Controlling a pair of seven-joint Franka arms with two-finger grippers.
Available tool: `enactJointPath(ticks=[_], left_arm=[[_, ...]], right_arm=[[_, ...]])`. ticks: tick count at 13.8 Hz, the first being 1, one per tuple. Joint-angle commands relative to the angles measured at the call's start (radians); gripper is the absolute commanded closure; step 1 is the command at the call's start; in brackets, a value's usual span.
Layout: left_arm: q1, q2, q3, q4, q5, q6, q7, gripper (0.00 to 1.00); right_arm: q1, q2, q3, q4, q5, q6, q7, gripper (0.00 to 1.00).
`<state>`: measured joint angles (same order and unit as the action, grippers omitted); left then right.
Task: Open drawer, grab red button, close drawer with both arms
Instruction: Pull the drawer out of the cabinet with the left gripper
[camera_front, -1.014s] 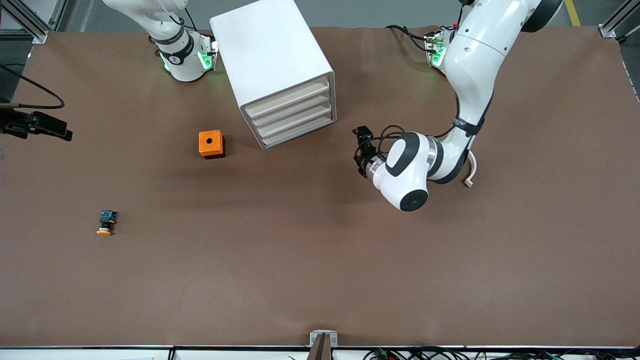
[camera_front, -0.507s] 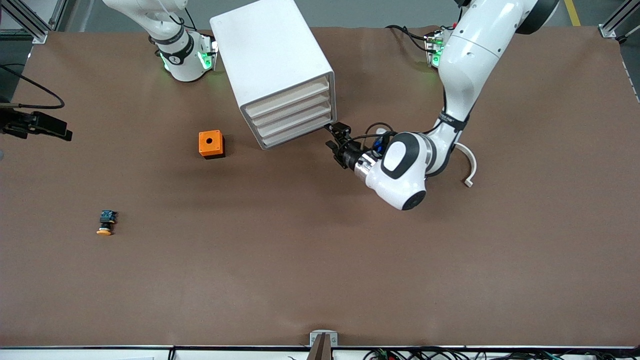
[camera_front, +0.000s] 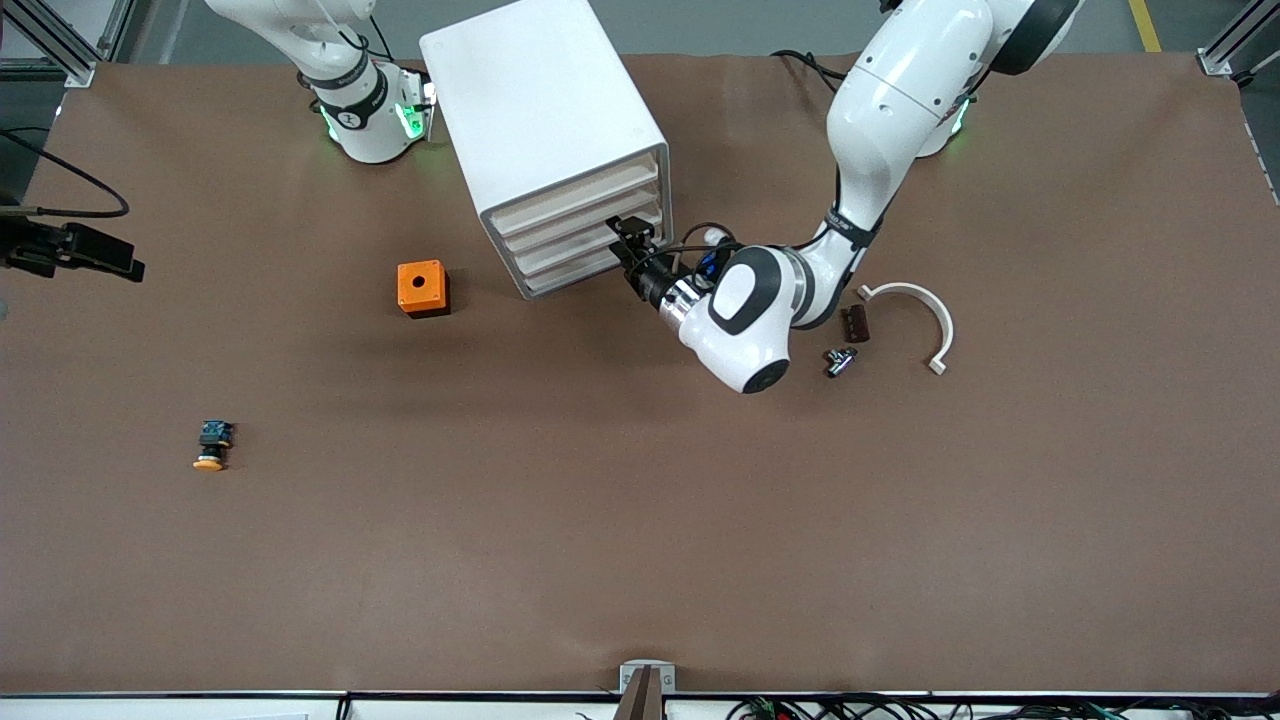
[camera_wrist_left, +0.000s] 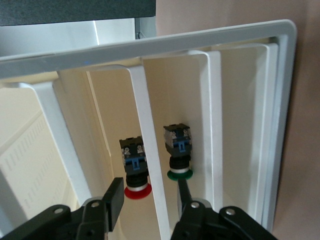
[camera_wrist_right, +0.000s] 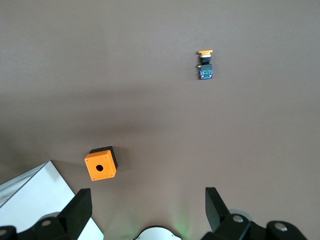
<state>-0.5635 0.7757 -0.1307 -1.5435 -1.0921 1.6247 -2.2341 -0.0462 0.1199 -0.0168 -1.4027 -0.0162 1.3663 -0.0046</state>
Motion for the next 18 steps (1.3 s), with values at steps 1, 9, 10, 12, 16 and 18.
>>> enactJointPath(ticks=[1, 9, 10, 12, 16, 18], left_arm=[[-0.027, 0.027, 0.005, 0.013, -0.022, -0.006, -0.041, 0.49], [-0.072, 0.037, 0.006, 0.013, -0.017, -0.006, -0.091, 1.00], [-0.068, 0.037, 0.008, 0.013, -0.018, -0.006, -0.091, 1.00], [-0.053, 0.034, 0.016, 0.016, -0.023, -0.006, -0.091, 1.00], [0.031, 0.034, 0.034, 0.049, -0.006, -0.012, -0.091, 1.00], [0.072, 0.042, 0.039, 0.084, 0.064, -0.014, -0.087, 1.00]], right_arm=[[-0.008, 0.007, 0.008, 0.022, -0.002, -0.006, -0.008, 0.00], [-0.006, 0.007, 0.008, 0.022, -0.002, 0.008, -0.005, 0.00], [-0.004, 0.007, 0.008, 0.022, -0.002, 0.010, -0.003, 0.00], [-0.001, 0.007, 0.009, 0.022, -0.002, 0.011, 0.000, 0.00], [0.017, 0.010, 0.014, 0.028, -0.002, 0.013, 0.011, 0.00], [0.043, 0.017, 0.014, 0.030, -0.002, 0.017, 0.069, 0.00]])
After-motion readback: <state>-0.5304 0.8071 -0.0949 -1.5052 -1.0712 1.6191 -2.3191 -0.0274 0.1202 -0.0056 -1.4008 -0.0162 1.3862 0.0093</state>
